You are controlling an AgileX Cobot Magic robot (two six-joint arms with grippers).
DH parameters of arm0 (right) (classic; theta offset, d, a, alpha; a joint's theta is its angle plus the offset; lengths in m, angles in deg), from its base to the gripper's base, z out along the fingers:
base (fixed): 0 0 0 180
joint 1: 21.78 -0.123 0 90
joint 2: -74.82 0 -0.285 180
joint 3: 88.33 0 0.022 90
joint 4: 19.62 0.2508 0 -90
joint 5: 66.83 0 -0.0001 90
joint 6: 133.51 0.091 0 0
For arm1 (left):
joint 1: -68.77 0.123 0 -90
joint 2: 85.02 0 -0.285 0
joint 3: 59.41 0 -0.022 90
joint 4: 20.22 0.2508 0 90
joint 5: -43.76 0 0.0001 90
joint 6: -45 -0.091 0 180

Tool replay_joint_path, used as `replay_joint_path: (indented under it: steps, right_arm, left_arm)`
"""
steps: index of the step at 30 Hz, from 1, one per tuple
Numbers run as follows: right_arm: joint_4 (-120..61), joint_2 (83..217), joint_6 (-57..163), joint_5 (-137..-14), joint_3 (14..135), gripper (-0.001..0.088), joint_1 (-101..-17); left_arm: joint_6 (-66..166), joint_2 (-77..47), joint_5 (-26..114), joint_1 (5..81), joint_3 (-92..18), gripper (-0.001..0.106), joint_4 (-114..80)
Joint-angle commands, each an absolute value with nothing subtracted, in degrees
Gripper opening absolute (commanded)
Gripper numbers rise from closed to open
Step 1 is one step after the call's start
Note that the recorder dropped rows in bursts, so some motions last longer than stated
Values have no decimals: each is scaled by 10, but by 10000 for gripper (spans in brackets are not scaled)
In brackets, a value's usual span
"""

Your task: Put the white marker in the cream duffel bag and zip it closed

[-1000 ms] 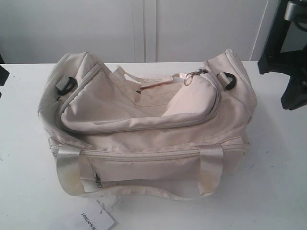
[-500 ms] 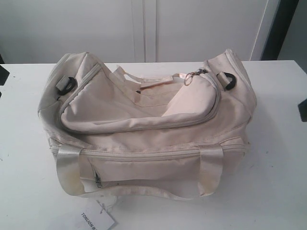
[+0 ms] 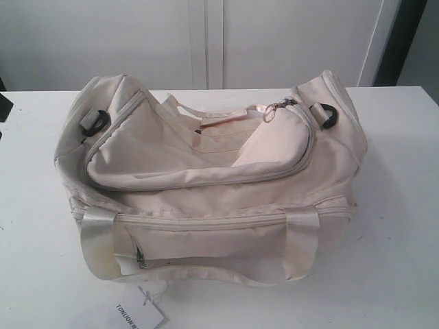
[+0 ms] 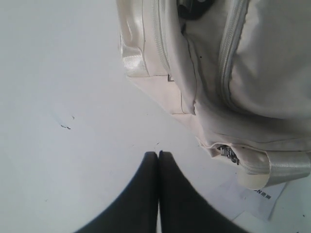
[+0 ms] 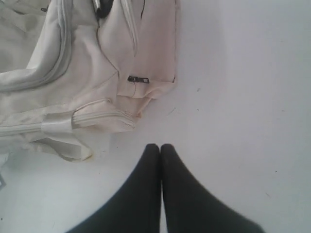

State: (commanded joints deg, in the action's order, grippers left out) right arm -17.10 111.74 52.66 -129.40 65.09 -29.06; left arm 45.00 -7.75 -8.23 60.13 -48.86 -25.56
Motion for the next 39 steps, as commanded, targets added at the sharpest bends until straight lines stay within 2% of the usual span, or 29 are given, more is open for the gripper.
replay_joint_path:
  steps: [7, 13, 28, 39]
  right_arm:
    - [-228, 924, 506, -1293, 651, 0, -291]
    - [-260, 831, 488, -1277, 643, 0, -270]
    - [-260, 826, 487, -1225, 503, 0, -263]
    - [-256, 826, 487, -1214, 491, 0, -263]
  left_arm:
    - [450, -78, -82, 601, -489, 0, -256]
    - [450, -78, -82, 601, -489, 0, -256]
    - [450, -78, -82, 601, -489, 0, -256]
    - [450, -78, -83, 601, -489, 0, -256]
